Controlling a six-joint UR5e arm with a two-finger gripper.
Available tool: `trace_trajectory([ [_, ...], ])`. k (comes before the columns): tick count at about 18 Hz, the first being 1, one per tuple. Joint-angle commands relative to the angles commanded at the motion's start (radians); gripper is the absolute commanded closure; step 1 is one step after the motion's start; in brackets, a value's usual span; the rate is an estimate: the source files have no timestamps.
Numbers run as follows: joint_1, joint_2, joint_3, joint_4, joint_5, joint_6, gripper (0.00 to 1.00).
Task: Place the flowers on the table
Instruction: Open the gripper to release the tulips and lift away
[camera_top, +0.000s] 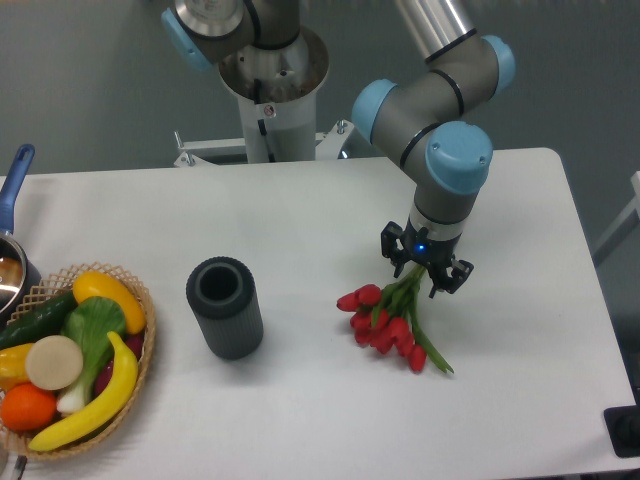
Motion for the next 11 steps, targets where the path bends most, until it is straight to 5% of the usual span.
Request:
trace_trajectory([
  [3,0.014,0.034,0.009,0.040,0.000,0.003,0.00],
  [8,0.067,0.113,0.037,0.029,-0.005,0.015,0.00],
  [11,0.104,0.150,0.037,0.025,-0.058,0.136,0.00],
])
